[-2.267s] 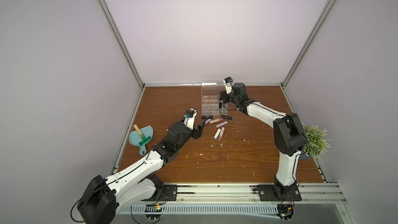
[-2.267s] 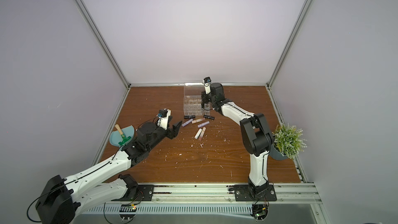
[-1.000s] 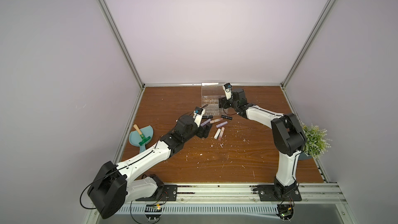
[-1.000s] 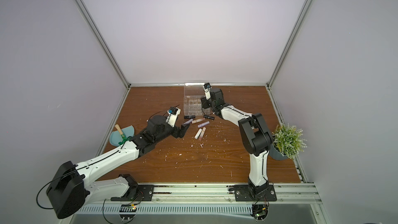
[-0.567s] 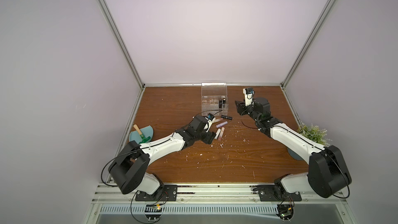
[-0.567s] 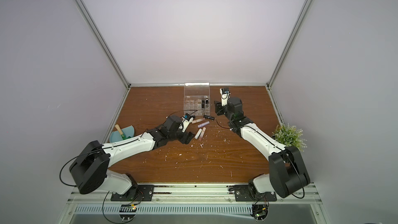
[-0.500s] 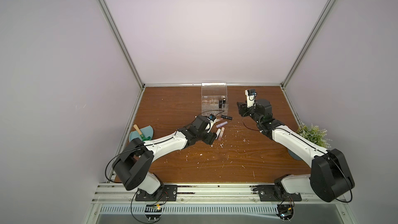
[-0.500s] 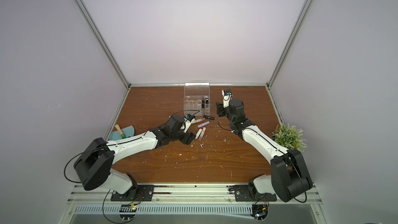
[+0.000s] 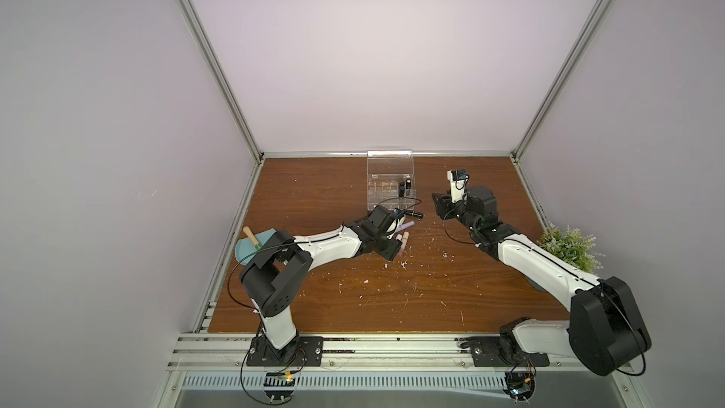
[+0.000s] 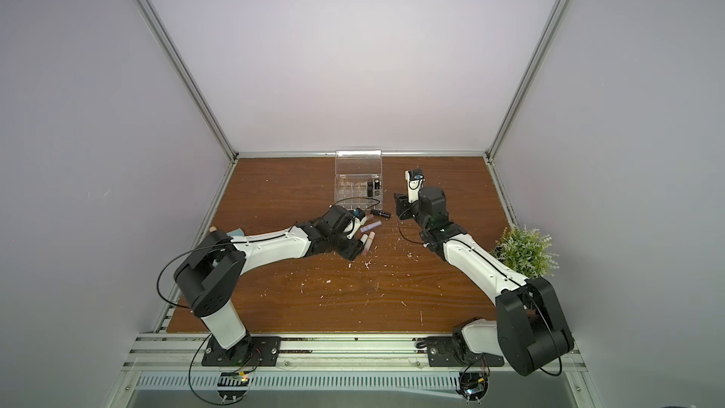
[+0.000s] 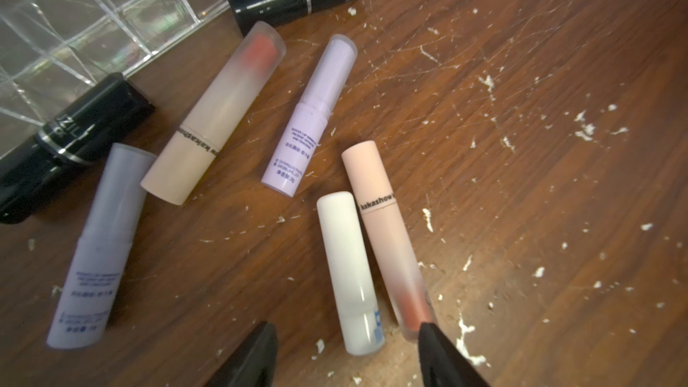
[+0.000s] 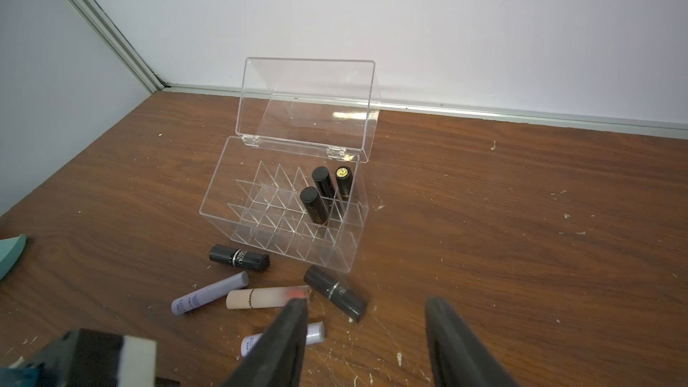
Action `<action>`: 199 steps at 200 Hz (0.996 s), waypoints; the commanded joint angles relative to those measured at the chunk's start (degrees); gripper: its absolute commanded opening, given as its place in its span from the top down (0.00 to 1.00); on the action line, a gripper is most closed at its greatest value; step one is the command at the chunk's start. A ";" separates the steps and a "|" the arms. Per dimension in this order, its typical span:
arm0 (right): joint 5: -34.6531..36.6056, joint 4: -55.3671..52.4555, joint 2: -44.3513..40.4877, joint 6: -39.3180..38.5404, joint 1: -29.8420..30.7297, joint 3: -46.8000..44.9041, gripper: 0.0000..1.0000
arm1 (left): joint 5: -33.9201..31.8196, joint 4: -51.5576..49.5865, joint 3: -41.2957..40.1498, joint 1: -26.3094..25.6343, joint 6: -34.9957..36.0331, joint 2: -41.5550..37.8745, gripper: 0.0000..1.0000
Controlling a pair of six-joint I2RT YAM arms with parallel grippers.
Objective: Arrange the lipsticks in the organizer
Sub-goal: Pick up the lipstick at the center of the board.
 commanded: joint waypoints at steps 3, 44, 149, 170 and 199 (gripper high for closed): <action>-1.14 0.65 -1.13 0.88 -0.33 1.08 0.43 | -2.18 -4.12 2.98 -0.61 1.50 1.83 0.37; -1.44 0.58 -1.06 0.96 -0.37 1.13 0.44 | -2.62 -4.41 3.67 -0.51 1.73 2.87 0.42; -1.73 0.12 -1.06 0.94 -0.49 1.44 0.44 | -2.13 -5.20 4.63 -0.45 2.33 5.11 0.52; -1.69 0.11 -1.19 0.95 -0.57 1.42 0.44 | -1.46 -5.37 5.31 -0.35 3.07 5.84 0.58; -1.78 0.11 -1.23 0.94 -0.67 1.43 0.44 | -1.12 -5.90 6.80 -0.44 3.97 7.08 0.58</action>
